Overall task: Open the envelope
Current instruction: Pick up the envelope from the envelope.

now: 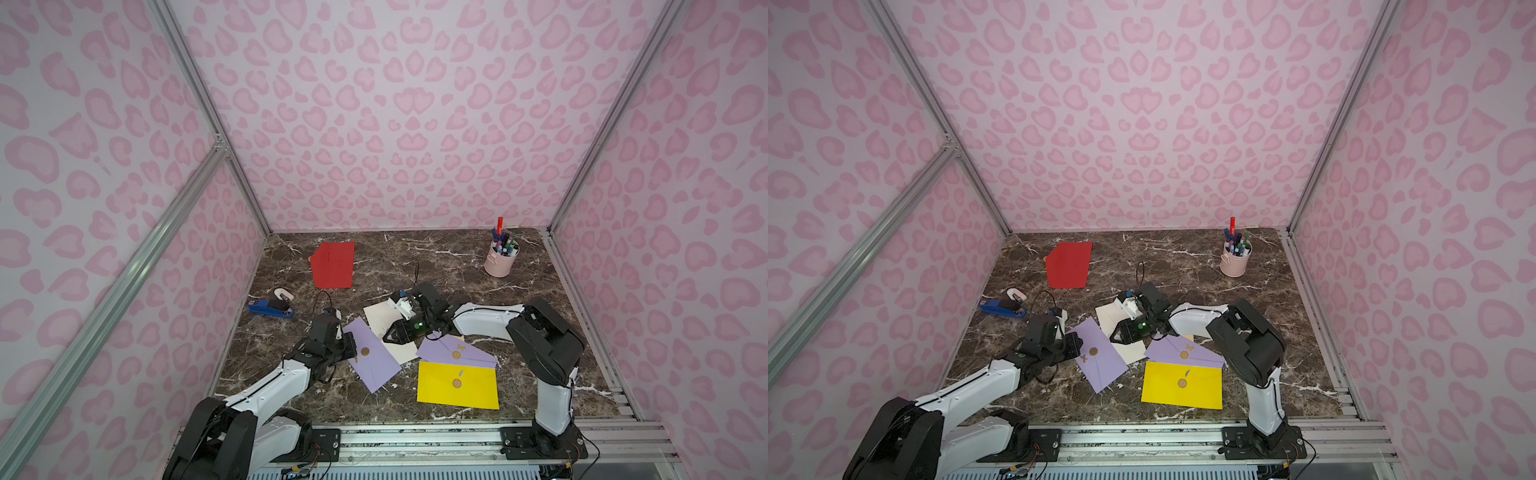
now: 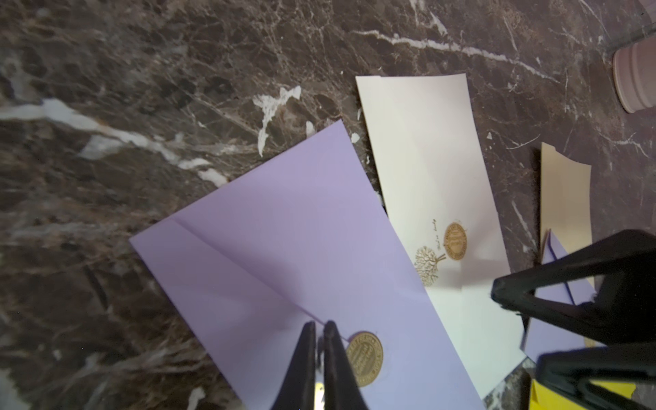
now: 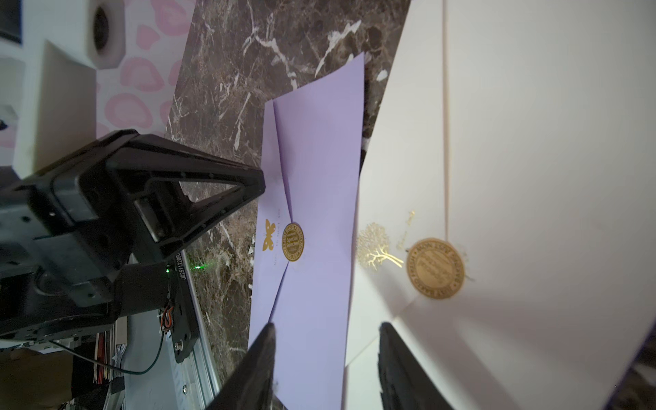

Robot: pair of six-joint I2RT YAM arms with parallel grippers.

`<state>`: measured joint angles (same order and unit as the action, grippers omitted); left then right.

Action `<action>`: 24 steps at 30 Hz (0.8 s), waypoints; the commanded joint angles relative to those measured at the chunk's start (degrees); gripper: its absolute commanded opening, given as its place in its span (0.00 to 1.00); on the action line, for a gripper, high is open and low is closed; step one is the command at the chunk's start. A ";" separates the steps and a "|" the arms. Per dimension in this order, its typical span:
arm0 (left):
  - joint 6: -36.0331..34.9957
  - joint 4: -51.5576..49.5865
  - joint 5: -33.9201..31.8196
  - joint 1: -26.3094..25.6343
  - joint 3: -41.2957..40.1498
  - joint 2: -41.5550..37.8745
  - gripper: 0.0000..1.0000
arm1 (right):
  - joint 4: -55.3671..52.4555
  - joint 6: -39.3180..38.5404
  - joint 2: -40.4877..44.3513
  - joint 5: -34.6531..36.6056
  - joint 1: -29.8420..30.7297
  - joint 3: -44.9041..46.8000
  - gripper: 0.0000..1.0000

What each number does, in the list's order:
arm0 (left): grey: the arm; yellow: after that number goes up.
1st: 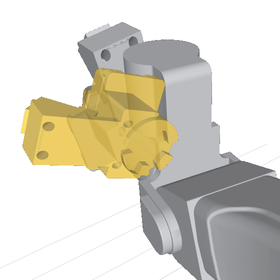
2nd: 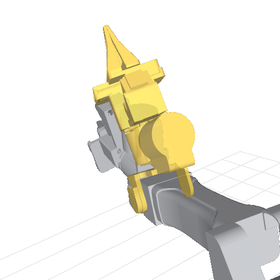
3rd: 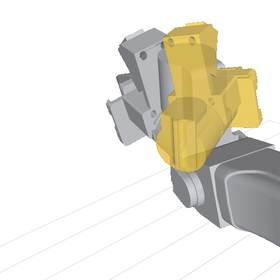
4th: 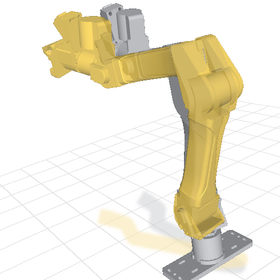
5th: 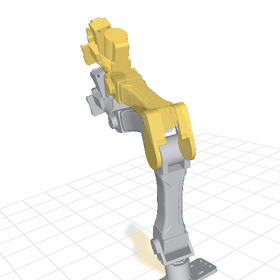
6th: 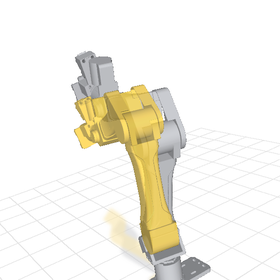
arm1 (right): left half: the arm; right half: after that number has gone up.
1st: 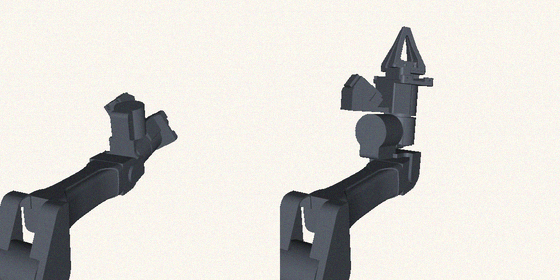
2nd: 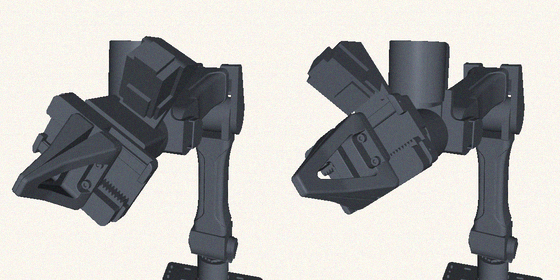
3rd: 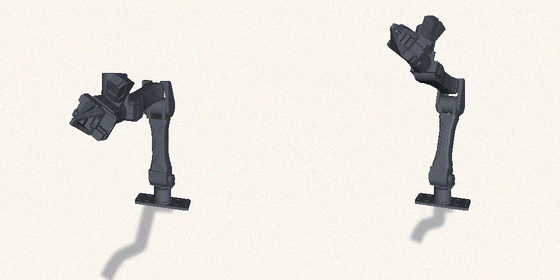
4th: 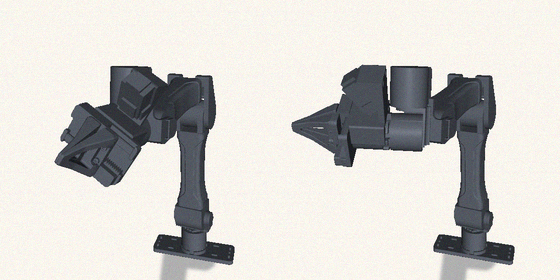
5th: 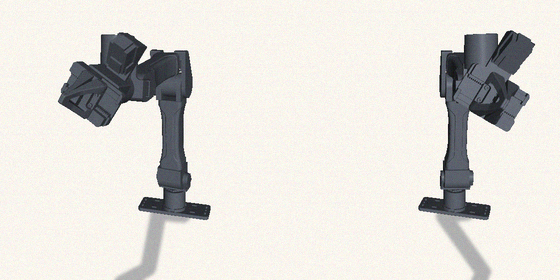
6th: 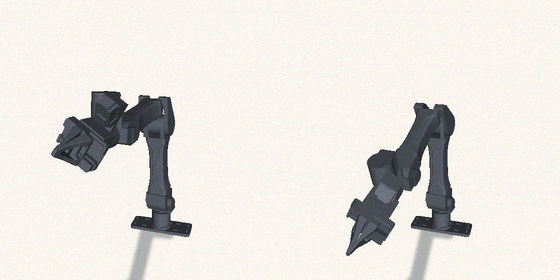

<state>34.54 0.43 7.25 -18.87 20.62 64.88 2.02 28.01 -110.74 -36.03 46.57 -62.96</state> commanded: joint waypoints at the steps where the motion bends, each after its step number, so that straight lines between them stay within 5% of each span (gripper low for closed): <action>1: -0.97 -1.46 -1.56 0.01 0.45 -1.01 0.10 | -1.07 -0.54 0.43 1.17 0.31 0.64 0.48; 24: -1.06 -0.44 -3.20 0.06 -2.49 2.62 0.16 | -0.97 0.34 2.32 2.75 2.08 4.47 0.48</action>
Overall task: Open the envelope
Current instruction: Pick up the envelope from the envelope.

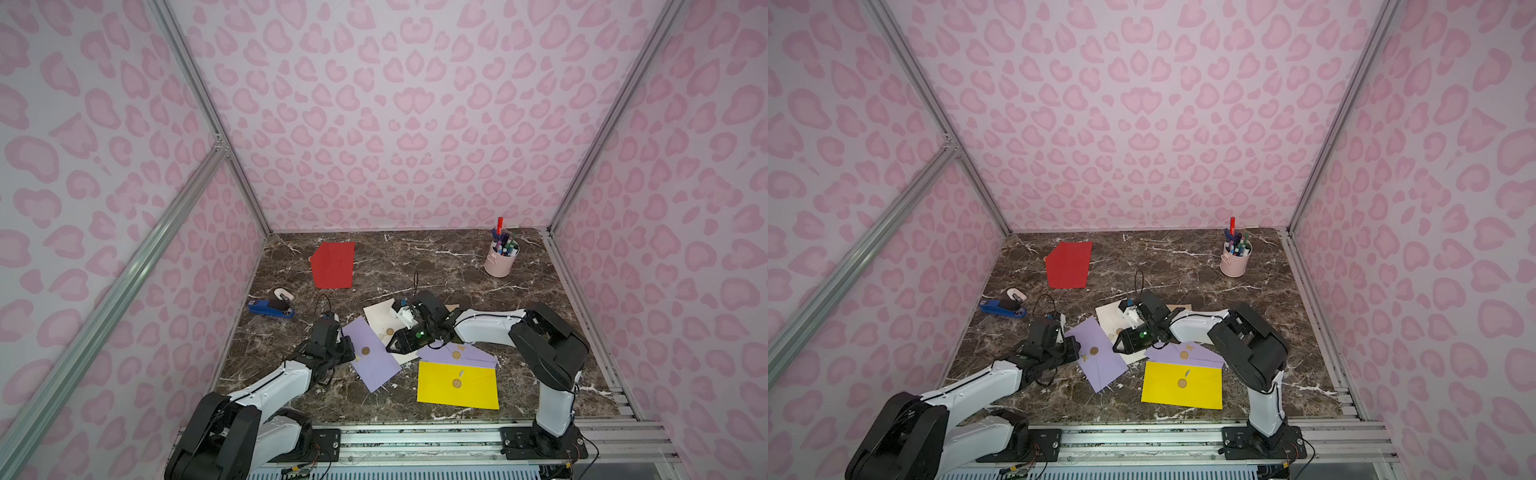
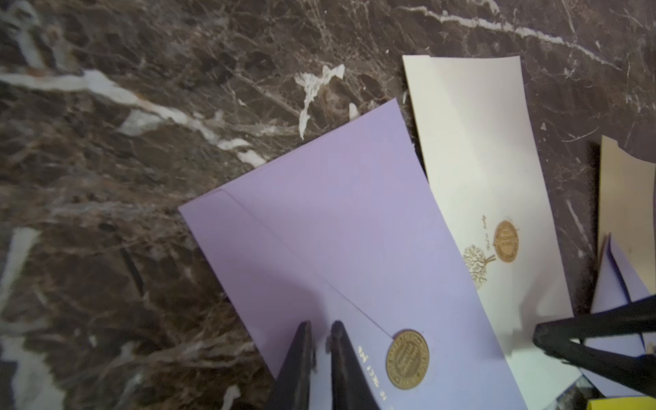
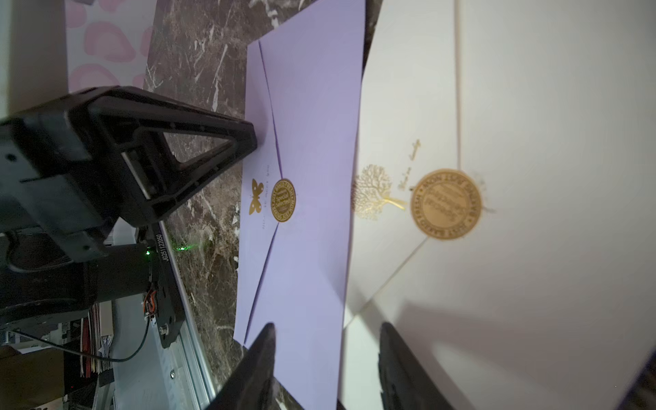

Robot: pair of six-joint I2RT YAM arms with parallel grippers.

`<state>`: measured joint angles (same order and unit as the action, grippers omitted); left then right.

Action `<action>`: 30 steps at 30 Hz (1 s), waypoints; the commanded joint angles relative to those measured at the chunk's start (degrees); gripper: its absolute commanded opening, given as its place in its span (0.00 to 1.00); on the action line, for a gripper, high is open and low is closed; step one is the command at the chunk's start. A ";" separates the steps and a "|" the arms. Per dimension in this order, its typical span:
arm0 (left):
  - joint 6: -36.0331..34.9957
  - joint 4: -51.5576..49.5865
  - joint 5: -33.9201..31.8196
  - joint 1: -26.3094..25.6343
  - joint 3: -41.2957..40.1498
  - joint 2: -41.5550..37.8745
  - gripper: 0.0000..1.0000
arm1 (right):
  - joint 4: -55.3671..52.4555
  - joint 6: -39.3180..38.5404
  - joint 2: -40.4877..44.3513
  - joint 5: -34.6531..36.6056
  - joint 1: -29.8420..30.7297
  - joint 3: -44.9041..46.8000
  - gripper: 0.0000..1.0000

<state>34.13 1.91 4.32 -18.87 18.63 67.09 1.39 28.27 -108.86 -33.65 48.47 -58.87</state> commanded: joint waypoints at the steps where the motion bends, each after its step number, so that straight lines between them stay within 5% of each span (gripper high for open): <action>1: -0.64 -1.91 -0.25 0.02 -0.53 0.50 0.16 | -0.38 0.12 0.40 0.40 0.19 0.60 0.48; 19: 0.06 -1.03 0.09 -0.01 -1.23 1.11 0.14 | 6.26 4.67 -1.24 -5.17 1.48 3.49 0.45; 30: 0.32 0.10 0.69 -0.02 -1.75 1.81 0.14 | 11.46 7.73 -1.93 -10.50 1.50 3.59 0.34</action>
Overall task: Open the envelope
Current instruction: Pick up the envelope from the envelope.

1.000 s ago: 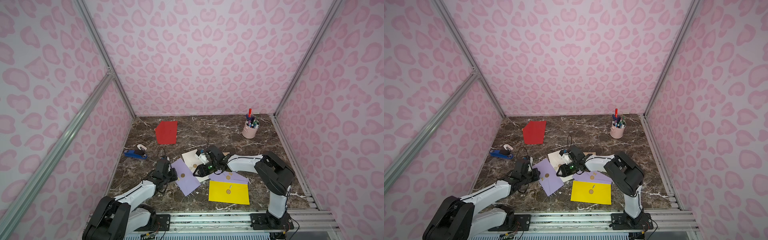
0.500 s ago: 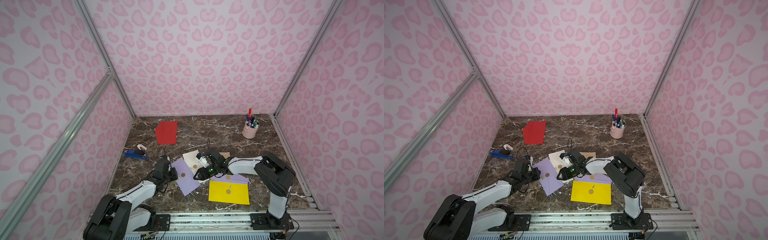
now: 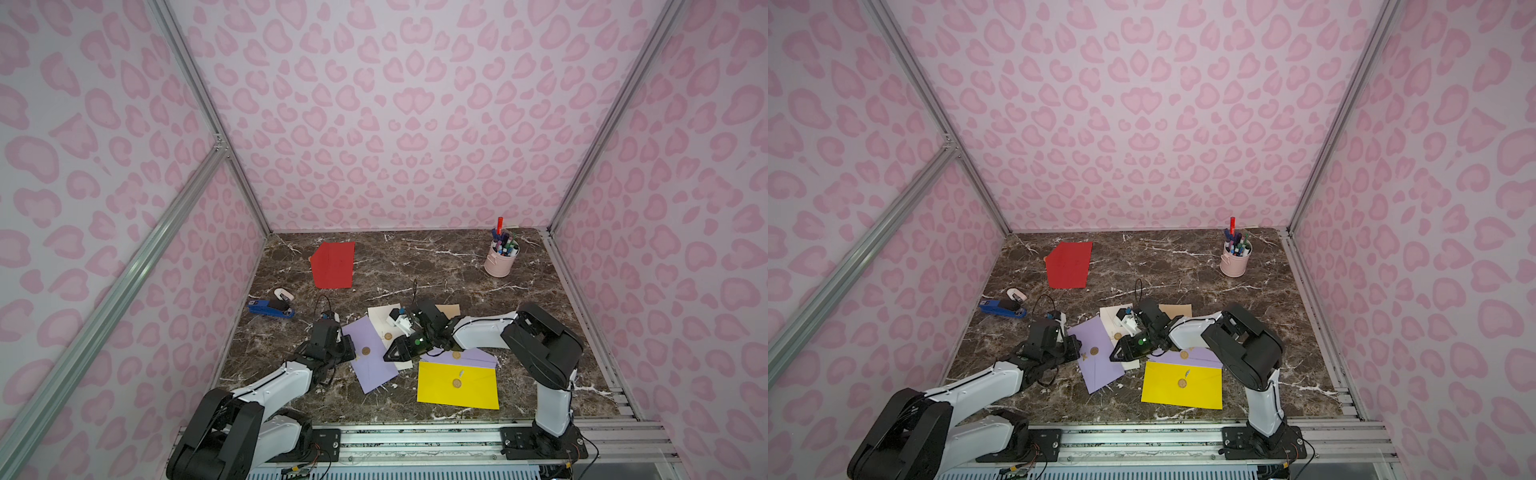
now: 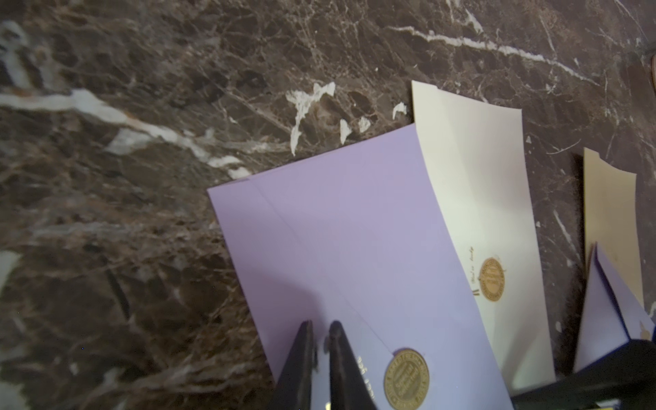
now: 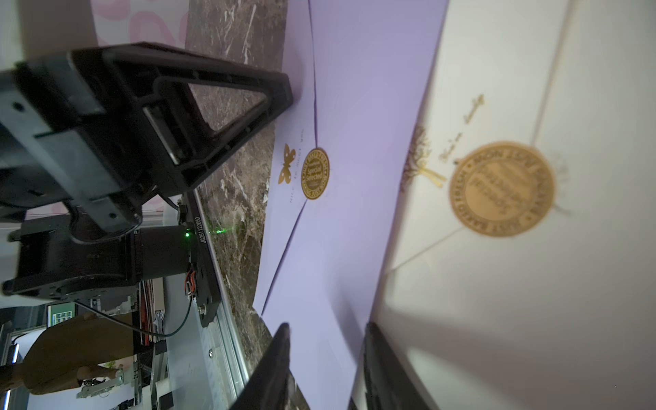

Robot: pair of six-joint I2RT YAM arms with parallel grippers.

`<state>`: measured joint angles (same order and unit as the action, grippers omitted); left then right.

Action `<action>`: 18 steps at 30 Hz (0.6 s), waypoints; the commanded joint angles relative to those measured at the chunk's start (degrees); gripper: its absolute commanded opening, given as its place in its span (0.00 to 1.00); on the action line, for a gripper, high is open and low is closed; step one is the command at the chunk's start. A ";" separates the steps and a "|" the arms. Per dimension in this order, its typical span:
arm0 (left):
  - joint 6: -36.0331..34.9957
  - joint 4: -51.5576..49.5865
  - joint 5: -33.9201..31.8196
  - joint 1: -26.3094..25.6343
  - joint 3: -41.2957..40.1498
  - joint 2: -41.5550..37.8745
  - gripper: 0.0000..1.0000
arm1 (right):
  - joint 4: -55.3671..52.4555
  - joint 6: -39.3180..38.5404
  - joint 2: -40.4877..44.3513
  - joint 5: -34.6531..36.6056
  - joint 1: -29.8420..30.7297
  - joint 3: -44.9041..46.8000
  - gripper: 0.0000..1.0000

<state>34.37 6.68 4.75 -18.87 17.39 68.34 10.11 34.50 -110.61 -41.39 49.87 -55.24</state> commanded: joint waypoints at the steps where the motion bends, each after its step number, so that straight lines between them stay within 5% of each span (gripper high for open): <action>1: 0.06 -4.49 0.33 0.06 -0.60 0.66 0.14 | 3.56 1.97 -0.29 -3.54 0.05 -0.04 0.34; 18: 0.35 -3.36 0.96 0.05 -1.13 0.88 0.12 | 9.54 8.10 -5.31 -8.13 0.27 -3.84 0.31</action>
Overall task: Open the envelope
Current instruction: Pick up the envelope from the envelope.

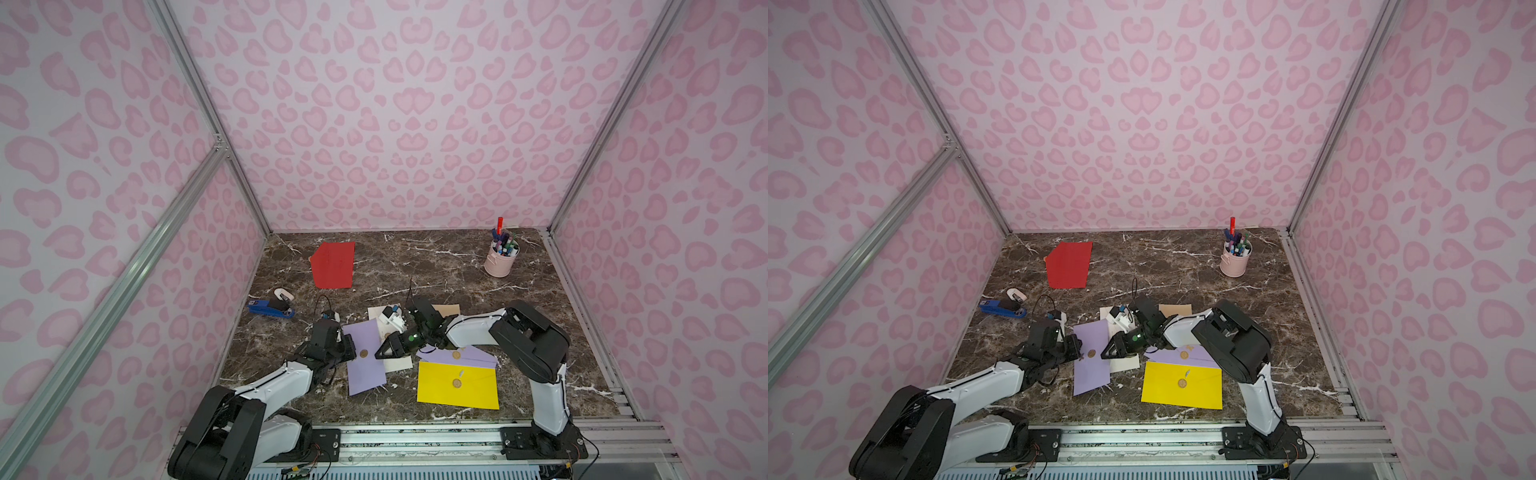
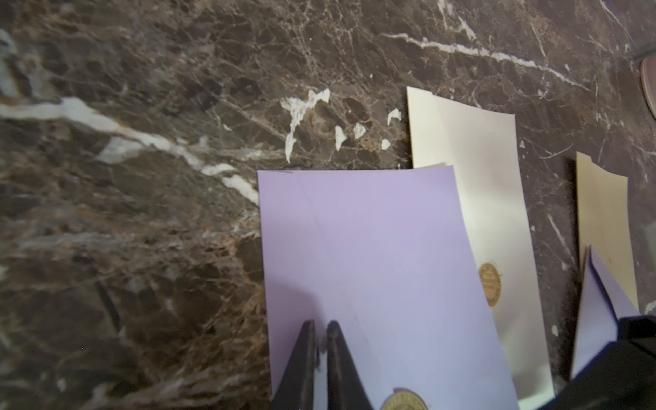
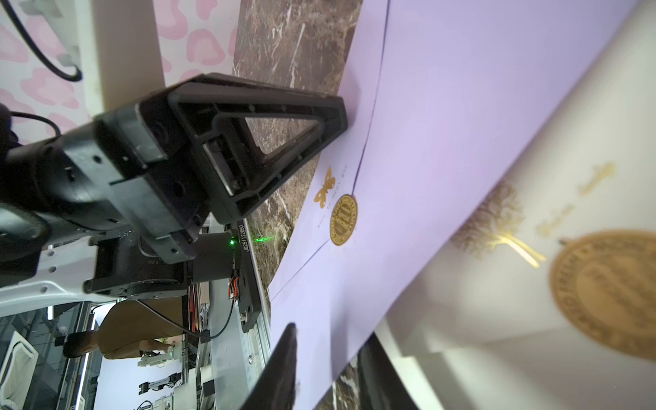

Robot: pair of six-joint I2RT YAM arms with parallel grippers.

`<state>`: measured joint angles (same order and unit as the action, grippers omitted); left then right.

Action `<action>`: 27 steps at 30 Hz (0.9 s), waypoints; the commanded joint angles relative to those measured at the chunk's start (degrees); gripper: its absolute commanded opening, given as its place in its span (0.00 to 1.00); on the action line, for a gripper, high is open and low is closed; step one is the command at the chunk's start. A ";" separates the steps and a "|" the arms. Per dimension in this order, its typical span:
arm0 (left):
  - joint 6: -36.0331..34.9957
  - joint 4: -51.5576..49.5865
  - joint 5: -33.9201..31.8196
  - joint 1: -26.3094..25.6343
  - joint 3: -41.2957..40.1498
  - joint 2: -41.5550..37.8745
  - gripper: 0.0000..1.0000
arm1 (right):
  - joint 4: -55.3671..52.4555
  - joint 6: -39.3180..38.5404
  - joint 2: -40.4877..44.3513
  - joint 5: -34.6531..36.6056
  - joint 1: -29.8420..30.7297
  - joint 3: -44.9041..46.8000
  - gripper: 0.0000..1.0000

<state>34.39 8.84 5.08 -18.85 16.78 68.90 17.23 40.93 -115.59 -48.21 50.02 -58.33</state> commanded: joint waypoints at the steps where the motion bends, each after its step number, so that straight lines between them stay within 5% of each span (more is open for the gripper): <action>1: 0.32 -5.42 0.77 0.00 -0.56 0.35 0.12 | 2.42 1.87 -0.55 -1.37 0.10 -0.98 0.30; 15: 0.41 -4.40 1.55 0.00 -0.96 -0.02 0.11 | 3.43 3.81 -4.08 -1.53 0.14 -4.13 0.20; 21: 0.41 -3.72 2.04 -0.03 -0.87 -1.35 0.13 | 3.61 4.03 -4.92 -1.81 0.16 -4.64 0.02; 27: -1.41 -3.89 2.48 -0.02 1.31 -7.14 0.32 | 2.53 3.00 -3.92 -1.86 0.02 -4.82 0.00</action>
<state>34.41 6.33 6.76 -18.87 16.88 64.10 19.31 45.06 -120.27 -49.52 50.06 -62.57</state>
